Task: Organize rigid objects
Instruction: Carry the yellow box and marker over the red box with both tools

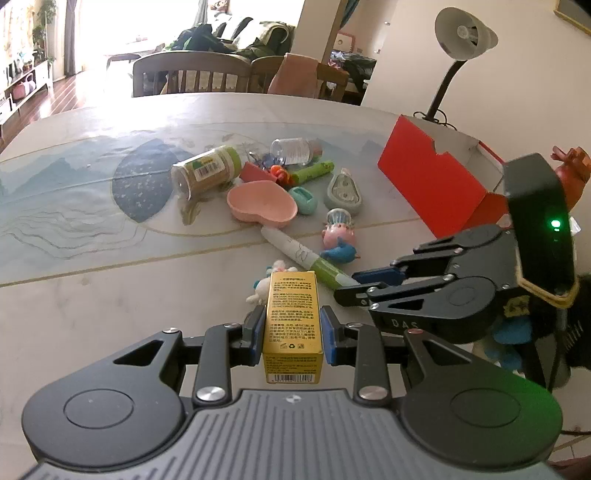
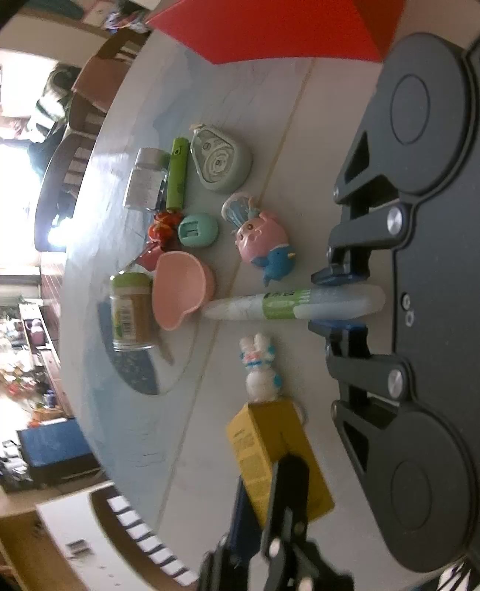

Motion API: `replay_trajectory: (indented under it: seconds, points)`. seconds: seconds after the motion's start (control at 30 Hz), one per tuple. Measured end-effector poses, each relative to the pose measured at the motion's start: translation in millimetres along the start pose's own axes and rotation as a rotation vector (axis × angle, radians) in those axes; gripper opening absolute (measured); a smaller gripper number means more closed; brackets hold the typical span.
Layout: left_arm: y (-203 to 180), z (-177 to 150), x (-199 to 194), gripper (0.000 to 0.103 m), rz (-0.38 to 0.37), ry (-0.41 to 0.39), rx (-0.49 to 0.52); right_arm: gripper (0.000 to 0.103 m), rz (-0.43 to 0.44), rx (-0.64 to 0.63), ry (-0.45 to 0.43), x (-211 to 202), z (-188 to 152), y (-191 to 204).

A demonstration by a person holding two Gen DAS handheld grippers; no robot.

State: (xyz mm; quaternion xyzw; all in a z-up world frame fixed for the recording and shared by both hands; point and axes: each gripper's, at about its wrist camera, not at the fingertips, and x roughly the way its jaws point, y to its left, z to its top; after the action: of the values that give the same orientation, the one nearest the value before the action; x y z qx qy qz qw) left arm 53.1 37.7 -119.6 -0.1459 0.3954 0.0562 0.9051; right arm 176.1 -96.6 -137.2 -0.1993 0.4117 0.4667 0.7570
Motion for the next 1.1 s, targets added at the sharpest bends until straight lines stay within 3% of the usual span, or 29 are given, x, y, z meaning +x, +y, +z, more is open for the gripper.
replay_trajectory:
  seconds: [0.4, 0.73, 1.1]
  points:
    - [-13, 29, -10, 0.03, 0.002, -0.04, -0.044, 0.017, 0.124, 0.195, -0.088, -70, 3, -29]
    - [-61, 70, 0, 0.03, -0.024, -0.075, 0.005, 0.017, 0.113, 0.275, -0.218, -124, 14, -88]
    - [-136, 126, 30, 0.03, -0.089, -0.094, 0.07, 0.017, 0.032, 0.319, -0.38, -179, 27, -176]
